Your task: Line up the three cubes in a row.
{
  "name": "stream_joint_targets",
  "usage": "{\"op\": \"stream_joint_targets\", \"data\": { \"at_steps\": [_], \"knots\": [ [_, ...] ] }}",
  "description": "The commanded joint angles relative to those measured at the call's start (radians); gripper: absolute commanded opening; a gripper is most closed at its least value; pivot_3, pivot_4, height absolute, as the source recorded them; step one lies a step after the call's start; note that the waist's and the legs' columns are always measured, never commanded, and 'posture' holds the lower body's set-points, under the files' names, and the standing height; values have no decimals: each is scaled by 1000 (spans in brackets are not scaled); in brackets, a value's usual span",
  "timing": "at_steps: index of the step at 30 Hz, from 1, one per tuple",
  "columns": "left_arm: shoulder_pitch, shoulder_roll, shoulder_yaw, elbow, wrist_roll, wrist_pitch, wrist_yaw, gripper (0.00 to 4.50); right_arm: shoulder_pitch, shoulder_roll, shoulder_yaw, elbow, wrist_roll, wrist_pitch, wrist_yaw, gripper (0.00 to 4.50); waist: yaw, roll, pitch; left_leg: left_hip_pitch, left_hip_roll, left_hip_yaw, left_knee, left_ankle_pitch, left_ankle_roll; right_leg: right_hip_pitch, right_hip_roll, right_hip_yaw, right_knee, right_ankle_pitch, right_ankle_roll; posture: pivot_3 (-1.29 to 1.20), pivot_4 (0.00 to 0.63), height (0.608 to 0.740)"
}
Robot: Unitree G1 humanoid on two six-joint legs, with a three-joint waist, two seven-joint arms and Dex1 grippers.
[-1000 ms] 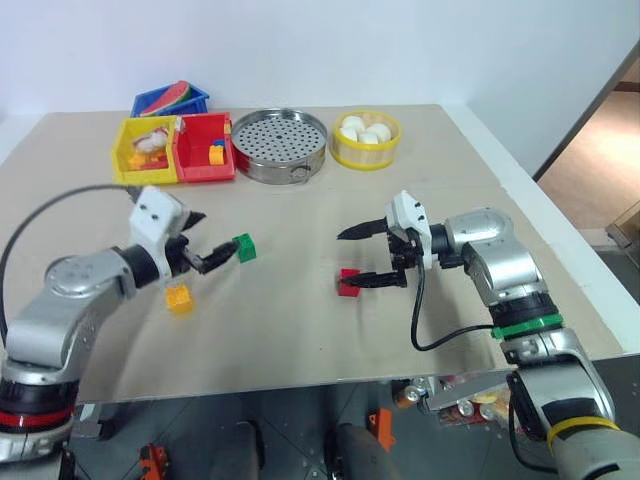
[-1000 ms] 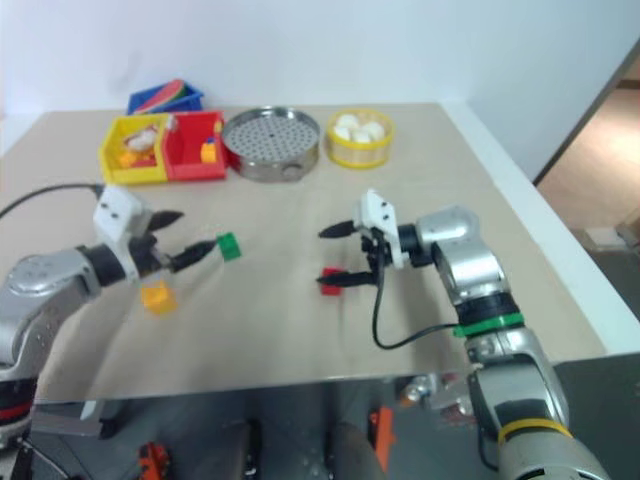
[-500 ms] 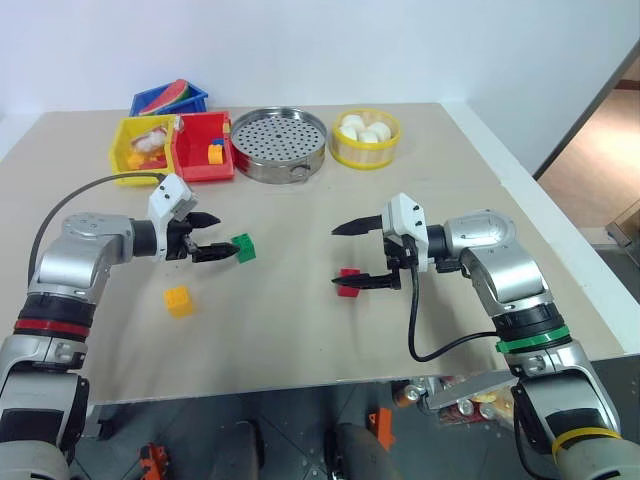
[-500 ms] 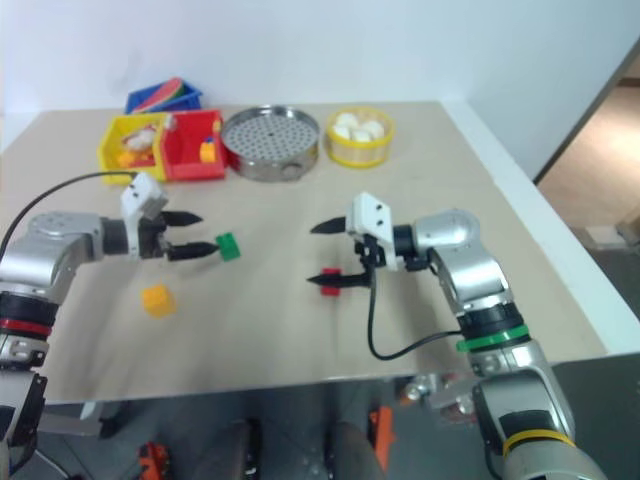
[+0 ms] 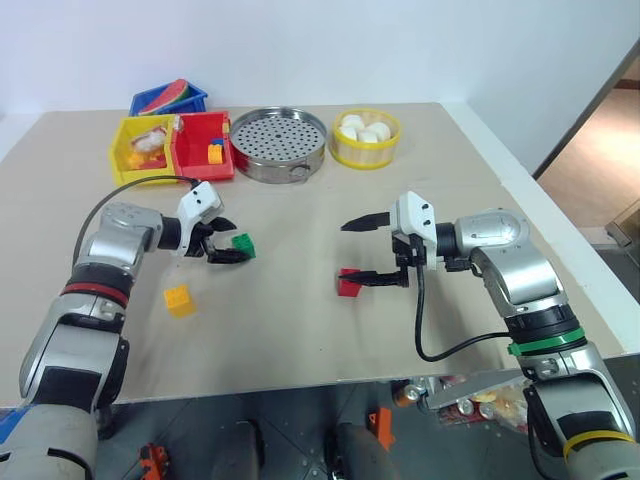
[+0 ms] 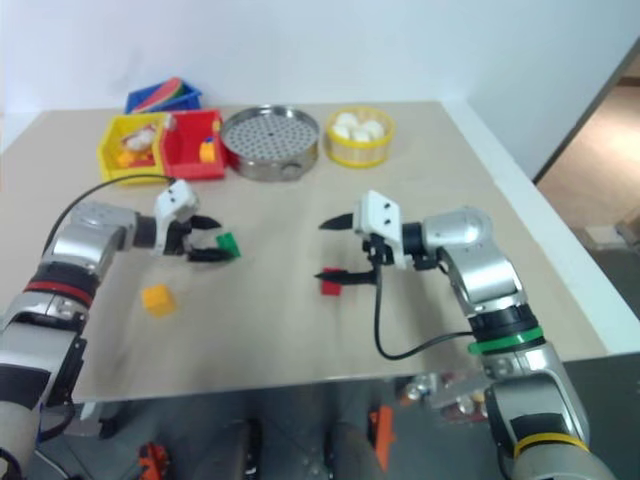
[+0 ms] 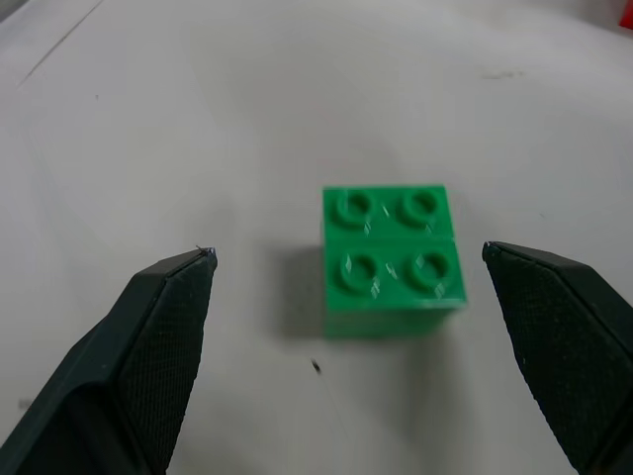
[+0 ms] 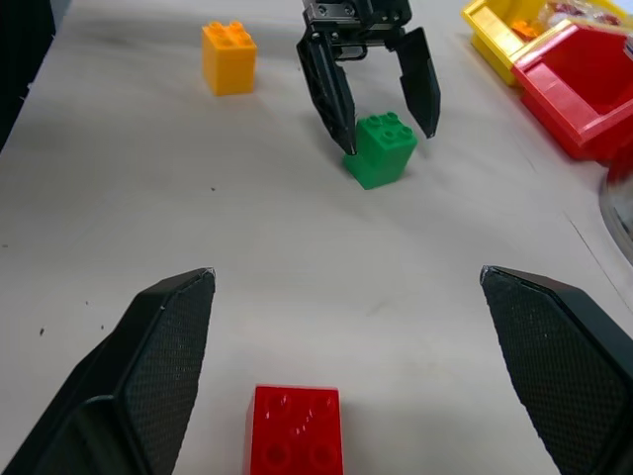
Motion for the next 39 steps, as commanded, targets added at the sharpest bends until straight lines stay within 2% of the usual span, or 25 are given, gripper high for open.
{"op": "stream_joint_targets", "data": {
  "at_steps": [1,2,9,13,17,22,26,28,32,39],
  "knots": [
    [-41,-7,-3,41,29,-26,-33,3938,-4,-12,-32,-30,12,-14,-6,4500,0,0,0,0,0,0,0,0,0,0,0,0,0,0,0,0,150,740],
    [-44,-12,-5,50,40,-33,-33,3766,-3,-13,-31,-30,12,-15,-7,4500,0,0,0,0,0,0,0,0,0,0,0,0,0,0,0,0,150,740],
    [-60,-29,16,85,61,-66,-28,1327,-1,-17,-30,-27,11,-19,-10,4500,1,0,0,-1,0,0,0,0,0,0,0,0,0,0,0,0,150,740],
    [-55,-27,24,61,63,-103,-26,1334,-6,-15,-29,-20,10,-25,-11,4500,1,0,0,-1,0,0,0,0,0,0,0,0,0,0,0,0,150,740],
    [-28,-12,12,-39,61,-113,-68,1334,-8,-6,-38,-34,37,8,-14,4500,1,0,0,-1,0,0,0,0,0,0,0,0,0,0,0,0,150,740],
    [85,5,-31,-381,40,-23,-146,1334,4,-7,-45,-67,78,54,-11,4500,-1,0,0,-1,0,0,0,0,0,0,0,0,0,0,0,0,150,740],
    [167,0,-59,-600,34,81,-144,1334,18,-14,-47,-89,102,84,-2,4500,0,0,0,-1,0,-1,0,0,0,0,0,0,1,0,0,0,150,740],
    [211,-18,-85,-687,43,124,-110,1334,31,-23,-56,-122,162,188,8,4500,0,0,0,-1,0,-1,1,0,0,0,0,0,1,0,0,0,150,740],
    [251,-31,-112,-759,52,172,-73,1334,37,-32,-66,-150,214,289,5,4500,1,0,0,-1,0,-1,3,0,0,1,0,0,1,1,0,0,150,740],
    [262,-55,-139,-773,56,204,-28,1334,48,-38,-60,-139,203,287,-8,4500,1,0,0,-1,0,-1,5,0,1,1,0,1,1,2,0,0,150,740]
  ]
}}
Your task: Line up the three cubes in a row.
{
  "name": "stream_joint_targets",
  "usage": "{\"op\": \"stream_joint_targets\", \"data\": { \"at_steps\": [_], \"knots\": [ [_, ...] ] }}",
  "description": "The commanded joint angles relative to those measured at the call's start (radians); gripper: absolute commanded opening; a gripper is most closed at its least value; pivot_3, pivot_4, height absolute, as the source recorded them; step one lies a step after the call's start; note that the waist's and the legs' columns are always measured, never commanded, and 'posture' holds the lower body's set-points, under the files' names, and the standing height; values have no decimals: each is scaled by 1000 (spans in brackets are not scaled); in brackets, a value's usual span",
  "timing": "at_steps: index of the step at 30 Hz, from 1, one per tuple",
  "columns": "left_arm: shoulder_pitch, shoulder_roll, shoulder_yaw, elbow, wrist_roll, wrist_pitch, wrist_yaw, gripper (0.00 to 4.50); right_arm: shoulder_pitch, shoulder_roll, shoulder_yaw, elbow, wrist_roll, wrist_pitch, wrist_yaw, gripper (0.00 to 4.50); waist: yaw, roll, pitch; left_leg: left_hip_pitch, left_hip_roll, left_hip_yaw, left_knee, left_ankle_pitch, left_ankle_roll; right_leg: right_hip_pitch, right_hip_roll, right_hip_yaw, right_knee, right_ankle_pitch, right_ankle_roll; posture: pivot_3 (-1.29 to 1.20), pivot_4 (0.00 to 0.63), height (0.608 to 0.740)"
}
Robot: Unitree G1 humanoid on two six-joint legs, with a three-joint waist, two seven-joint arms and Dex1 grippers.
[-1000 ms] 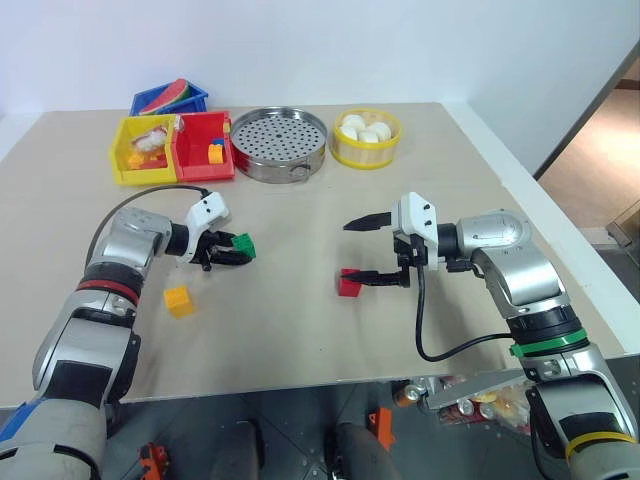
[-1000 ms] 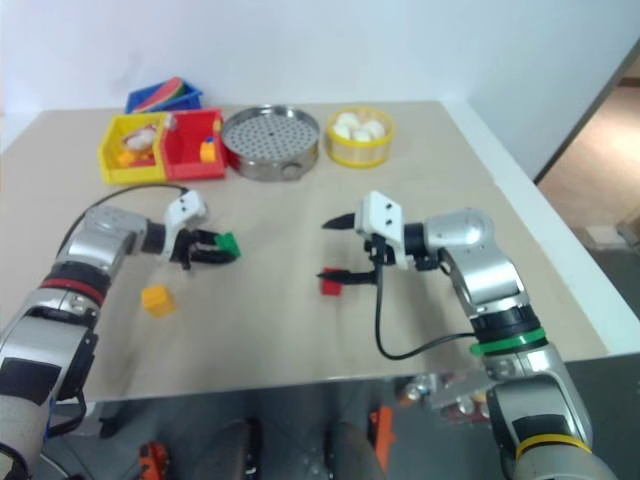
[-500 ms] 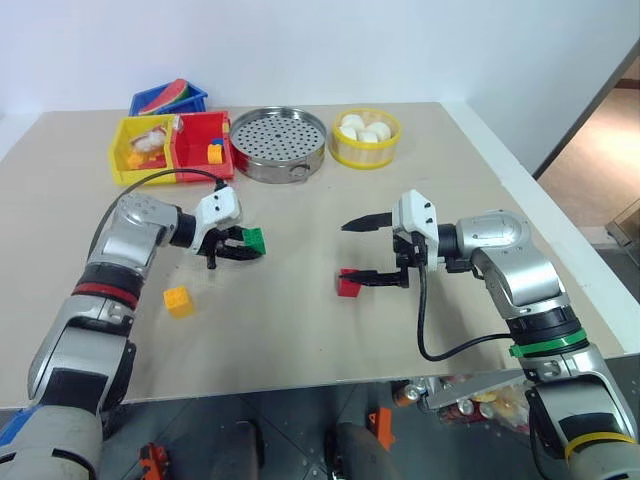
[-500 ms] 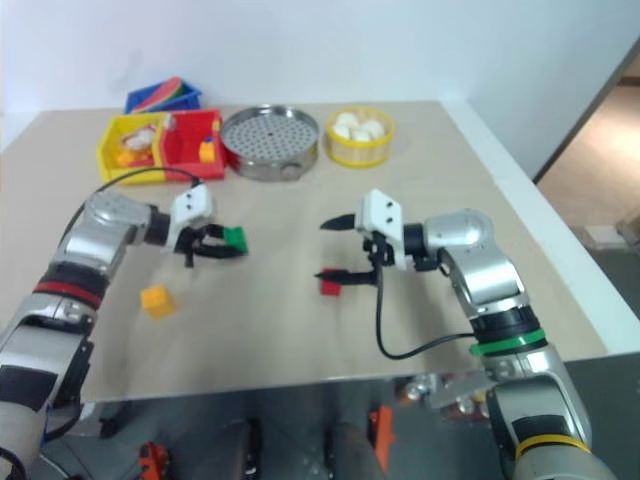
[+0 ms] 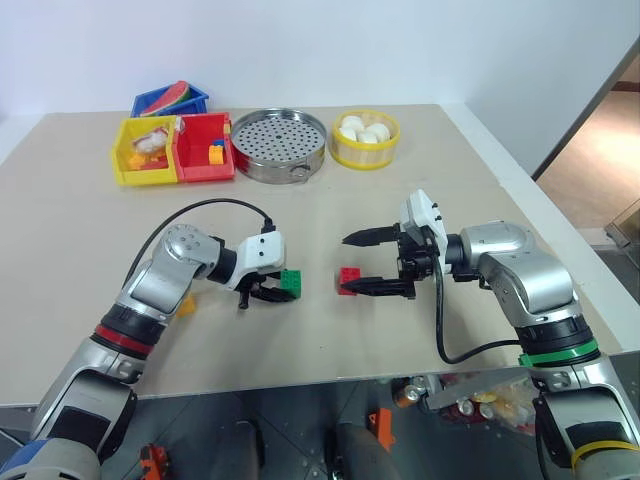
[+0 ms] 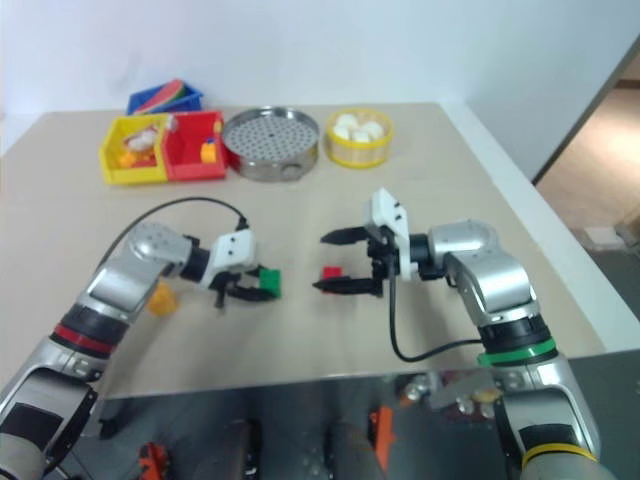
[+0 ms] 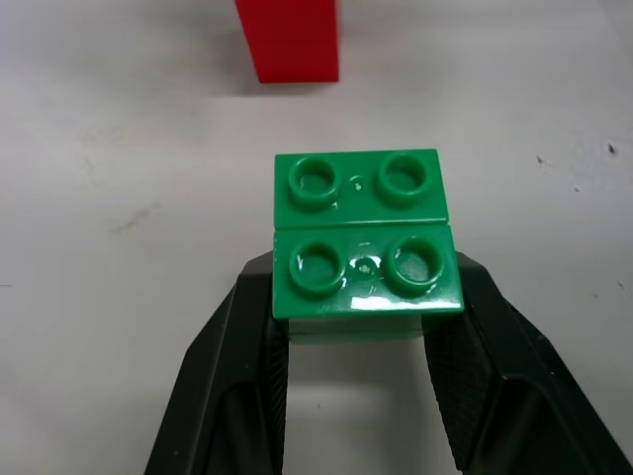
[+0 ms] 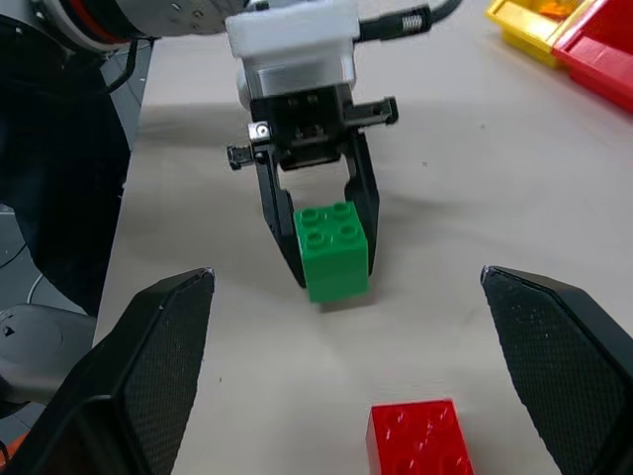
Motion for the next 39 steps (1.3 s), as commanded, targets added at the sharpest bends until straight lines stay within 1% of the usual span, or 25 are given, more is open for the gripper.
{"op": "stream_joint_targets", "data": {
  "at_steps": [1,11,20,30,35,37,38,39],
  "knots": [
    [-5,-8,-8,-25,-2,9,18,1334,-10,-10,-29,-25,5,-9,-4,4500,0,0,0,0,0,0,0,0,0,0,0,0,0,0,0,0,150,740],
    [-29,-55,-37,15,0,10,42,1334,-4,-1,-27,-17,-17,-47,-23,4500,0,0,0,0,0,0,0,0,0,0,0,0,0,0,1,0,150,740],
    [-59,-70,-34,79,11,3,61,1334,11,-7,-26,-18,-23,-67,-28,4500,0,0,0,0,0,0,0,0,0,0,0,0,0,0,1,0,150,740],
    [-48,-75,-48,83,15,-13,54,1334,24,-15,-26,-27,-30,-79,-24,4500,0,0,0,0,0,0,0,0,0,0,0,0,0,0,1,0,150,740],
    [-64,-91,-42,114,13,-6,71,1334,26,-20,-27,-29,-26,-73,-24,4500,0,0,0,0,0,0,0,0,0,0,0,0,0,0,1,0,150,740],
    [-68,-95,-38,118,12,-11,75,2352,26,-21,-27,-30,-24,-70,-24,4500,0,0,0,0,0,0,0,0,0,0,0,0,0,0,1,0,150,740],
    [-71,-97,-34,119,10,-10,79,2580,26,-21,-28,-30,-22,-68,-23,4500,0,0,0,0,0,0,0,0,0,0,0,0,0,0,1,0,150,740],
    [-75,-97,-30,118,8,-12,79,2999,26,-20,-28,-30,-20,-67,-23,4500,0,0,0,0,0,0,1,0,0,0,0,0,0,0,1,0,150,740]
  ]
}}
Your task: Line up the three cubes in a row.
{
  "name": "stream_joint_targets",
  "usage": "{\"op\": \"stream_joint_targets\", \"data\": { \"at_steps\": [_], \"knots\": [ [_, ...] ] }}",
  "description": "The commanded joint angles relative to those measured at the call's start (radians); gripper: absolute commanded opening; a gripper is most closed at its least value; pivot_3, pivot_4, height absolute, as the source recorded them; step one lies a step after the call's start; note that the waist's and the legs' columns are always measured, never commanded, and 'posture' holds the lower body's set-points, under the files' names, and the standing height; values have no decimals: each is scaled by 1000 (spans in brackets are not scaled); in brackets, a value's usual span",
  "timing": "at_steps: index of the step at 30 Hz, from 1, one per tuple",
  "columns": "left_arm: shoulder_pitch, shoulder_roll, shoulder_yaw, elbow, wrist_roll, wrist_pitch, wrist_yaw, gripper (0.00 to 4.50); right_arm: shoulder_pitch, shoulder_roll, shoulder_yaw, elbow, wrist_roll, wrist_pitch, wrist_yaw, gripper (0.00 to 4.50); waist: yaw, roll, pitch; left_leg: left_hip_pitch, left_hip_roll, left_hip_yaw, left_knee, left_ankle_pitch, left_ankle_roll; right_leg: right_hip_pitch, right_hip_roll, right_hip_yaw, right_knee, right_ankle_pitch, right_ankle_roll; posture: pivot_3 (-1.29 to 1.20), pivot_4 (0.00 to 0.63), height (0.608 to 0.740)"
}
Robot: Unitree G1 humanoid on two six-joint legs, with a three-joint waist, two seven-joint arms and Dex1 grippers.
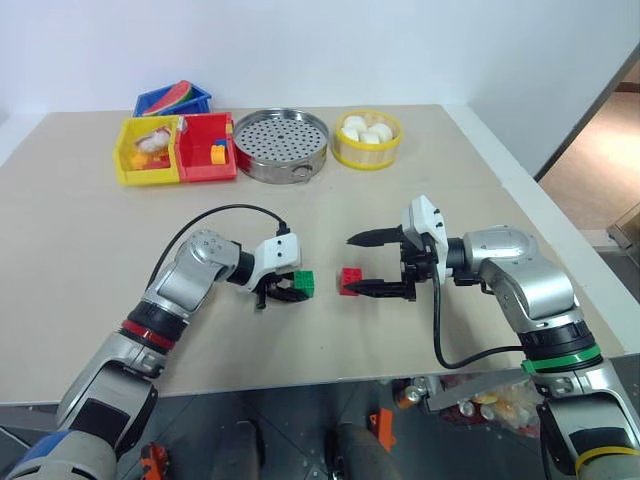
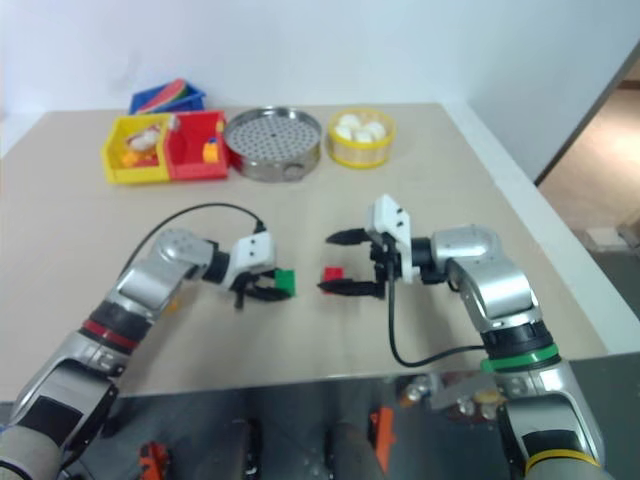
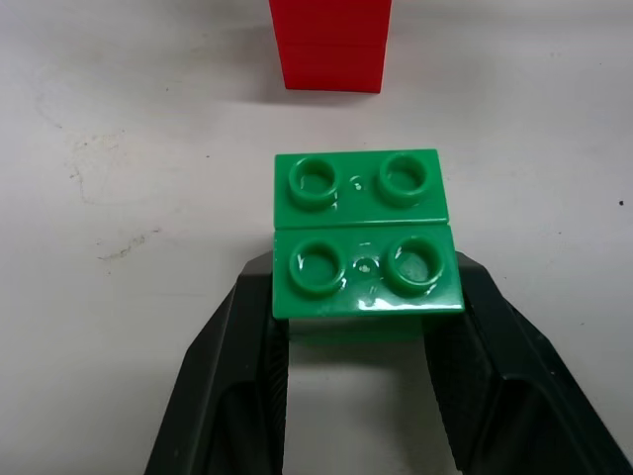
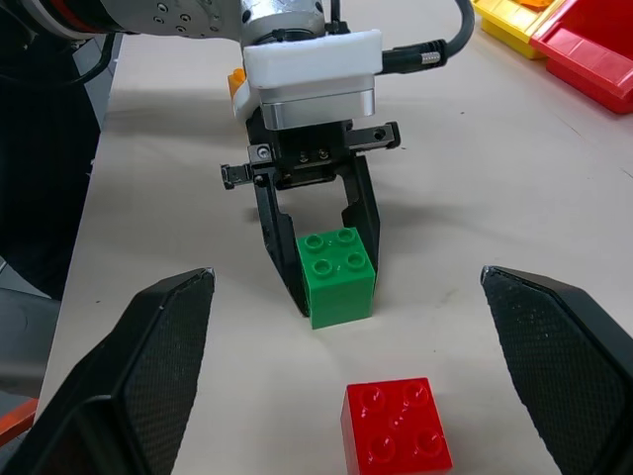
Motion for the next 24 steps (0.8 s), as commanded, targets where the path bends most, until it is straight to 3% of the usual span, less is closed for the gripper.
{"op": "stream_joint_targets", "data": {
  "at_steps": [1,4,5,12,17,20,24],
  "knots": [
    [-35,-5,22,-9,-13,-7,7,3270,-6,-10,-29,-30,12,-2,3,4500,0,0,0,0,0,0,0,0,0,0,0,0,0,0,0,0,150,740],
    [-45,11,35,-33,-20,-11,1,4313,-10,-5,-33,-29,19,3,2,4500,0,0,0,0,0,0,0,0,0,0,0,0,0,0,0,0,150,740],
    [-48,14,46,-50,-31,6,1,4414,-11,-4,-33,-28,20,3,3,4500,0,0,0,0,0,0,0,0,0,0,0,0,0,0,0,0,150,740],
    [1,118,132,-274,-133,161,-34,4414,-27,-8,-29,-15,15,0,11,4500,-3,0,0,0,0,0,0,0,0,-1,1,0,0,0,0,0,150,740],
    [64,181,264,-426,-224,314,54,4414,-32,-12,-32,-9,15,0,14,4500,-2,0,0,0,0,-2,-1,0,0,0,1,-1,0,0,-1,0,150,740],
    [134,163,402,-510,-238,346,214,4414,-27,-18,-39,-8,19,-2,18,4500,-2,0,0,0,0,-1,0,0,0,0,0,0,0,0,0,0,150,740],
    [259,48,553,-652,-199,316,507,4414,-23,-19,-38,3,20,-9,30,4500,-1,0,0,0,0,-1,0,0,0,0,0,0,0,0,0,0,150,740]
  ]
}}
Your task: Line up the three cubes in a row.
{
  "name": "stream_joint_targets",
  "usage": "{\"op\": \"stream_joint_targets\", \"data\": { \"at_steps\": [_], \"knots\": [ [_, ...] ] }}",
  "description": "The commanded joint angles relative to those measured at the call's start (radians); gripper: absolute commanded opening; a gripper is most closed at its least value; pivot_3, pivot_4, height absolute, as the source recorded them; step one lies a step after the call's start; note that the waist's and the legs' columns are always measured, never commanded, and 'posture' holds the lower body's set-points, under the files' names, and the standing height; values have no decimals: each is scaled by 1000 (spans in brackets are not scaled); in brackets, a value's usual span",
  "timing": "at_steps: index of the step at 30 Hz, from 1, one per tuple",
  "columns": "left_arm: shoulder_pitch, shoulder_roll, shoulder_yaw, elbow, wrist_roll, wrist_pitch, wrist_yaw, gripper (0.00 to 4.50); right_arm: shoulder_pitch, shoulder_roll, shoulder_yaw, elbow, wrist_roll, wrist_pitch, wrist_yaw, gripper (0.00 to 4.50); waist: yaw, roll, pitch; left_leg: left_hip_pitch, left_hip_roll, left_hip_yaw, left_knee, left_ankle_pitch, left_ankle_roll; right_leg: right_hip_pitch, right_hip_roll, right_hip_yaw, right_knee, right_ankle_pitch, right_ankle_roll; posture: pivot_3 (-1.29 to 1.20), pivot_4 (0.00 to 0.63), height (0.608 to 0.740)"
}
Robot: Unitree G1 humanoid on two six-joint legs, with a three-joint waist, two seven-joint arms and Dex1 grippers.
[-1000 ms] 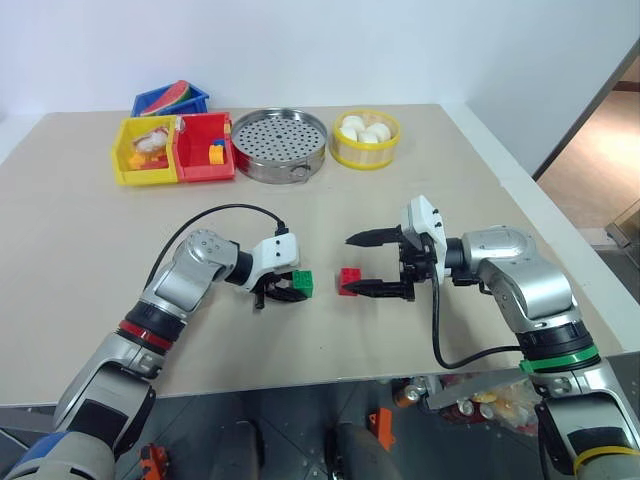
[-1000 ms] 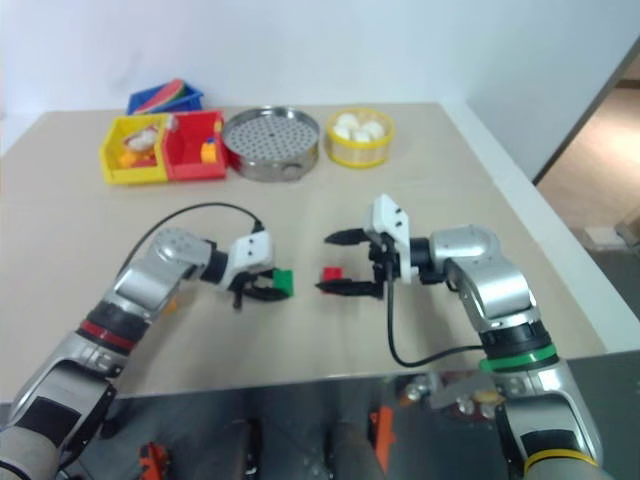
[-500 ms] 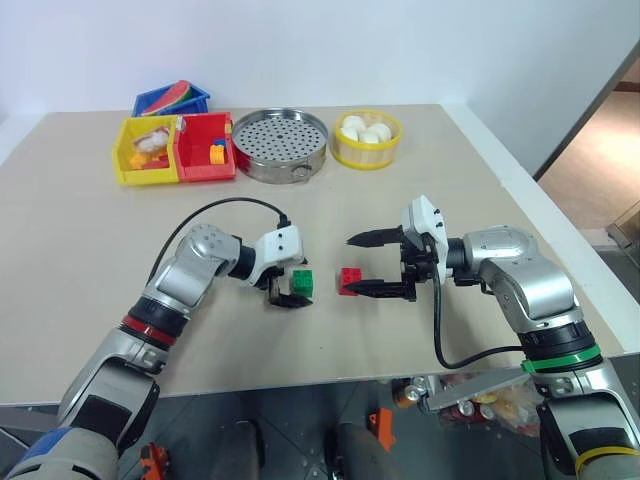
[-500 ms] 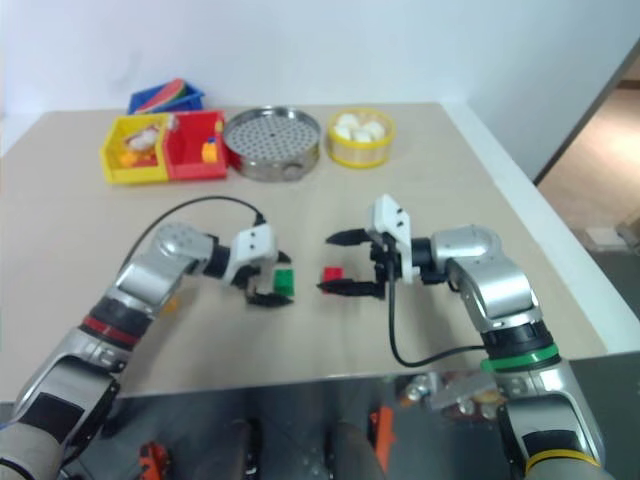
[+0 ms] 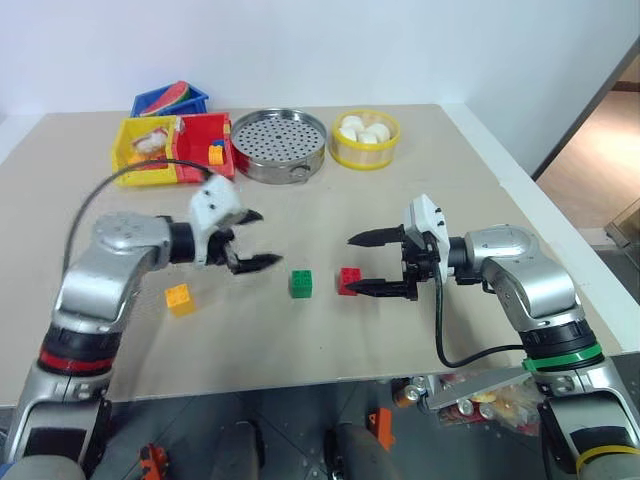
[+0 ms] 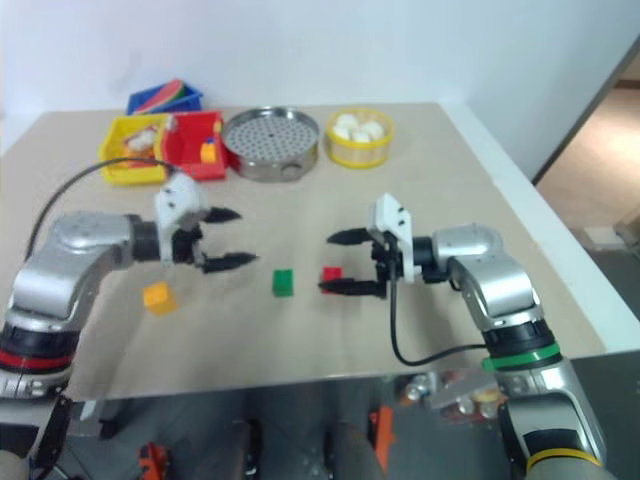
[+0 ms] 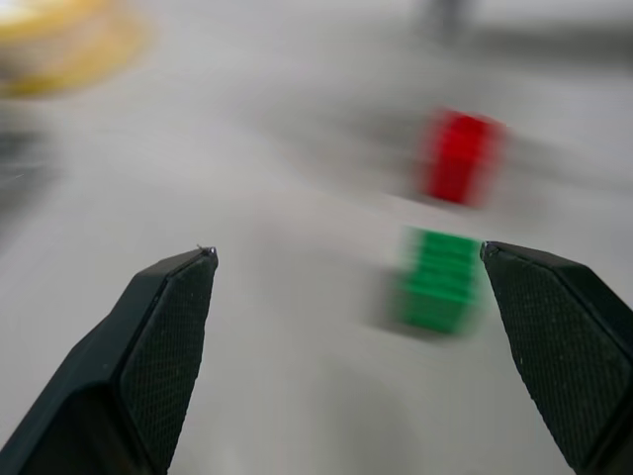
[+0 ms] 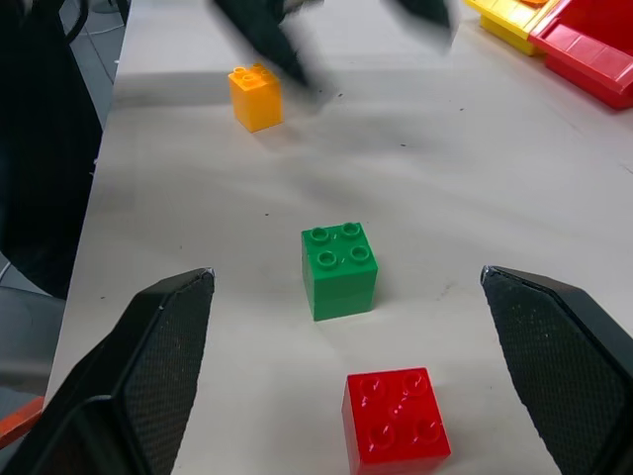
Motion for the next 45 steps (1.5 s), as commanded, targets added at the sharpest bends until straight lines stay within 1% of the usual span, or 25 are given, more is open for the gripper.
{"op": "stream_joint_targets", "data": {
  "at_steps": [1,3,6,11,15,21,24,28,37,42,43,45],
  "knots": [
    [85,-86,122,-152,38,-43,246,4414,-16,-7,-33,-5,12,-17,14,4500,1,0,0,0,0,0,0,0,0,0,0,0,0,0,0,0,150,740],
    [159,-140,156,-221,77,-55,363,4414,-19,-2,-25,6,9,-25,23,4500,1,0,0,0,0,0,0,0,0,1,0,0,0,0,1,0,150,740],
    [312,-241,192,-333,120,-64,520,4414,-37,10,-8,35,-2,-42,42,4500,-1,0,0,1,0,1,0,0,0,1,0,1,0,1,1,0,150,740],
    [508,-342,172,-435,149,-112,641,4414,-67,23,7,86,-22,-67,71,4500,1,0,0,3,0,1,0,0,0,2,0,1,0,2,0,0,150,740],
    [590,-407,170,-477,160,-134,722,4414,-81,23,13,109,-35,-83,92,4500,3,0,0,4,-1,2,1,0,0,3,-1,2,0,0,-4,0,150,740],
    [677,-458,129,-499,153,-138,766,4414,-92,22,8,124,-50,-90,100,4500,2,0,0,3,-1,2,3,0,0,3,-1,3,-1,1,-5,0,150,740],
    [707,-465,106,-492,151,-132,770,4414,-85,15,5,115,-50,-85,103,4500,2,0,0,3,0,2,4,0,0,2,-1,3,-1,1,-4,0,150,740],
    [744,-482,106,-492,134,-122,781,4414,-81,7,0,110,-50,-81,103,4500,1,-1,0,3,0,2,4,0,0,2,-1,2,-1,1,-5,0,150,740],
    [751,-505,138,-455,105,-79,827,4414,-74,3,-1,98,-46,-74,96,4500,1,-1,0,2,-1,2,4,0,0,1,-1,2,-1,1,-5,0,150,740],
    [743,-491,131,-432,97,-68,824,4414,-71,6,-5,94,-39,-67,94,4500,1,-1,0,2,-1,2,4,-1,0,1,-1,2,-1,1,-5,0,150,740],
    [742,-491,134,-429,92,-67,825,4037,-72,8,-8,92,-34,-62,92,4500,1,-1,0,2,-1,2,4,-1,0,1,-1,2,-1,1,-5,0,150,740],
    [738,-488,136,-422,88,-65,822,3688,-72,11,-13,89,-26,-56,90,4500,1,-1,0,2,-1,2,4,-1,0,1,-1,2,-1,1,-5,0,150,740]
  ]
}}
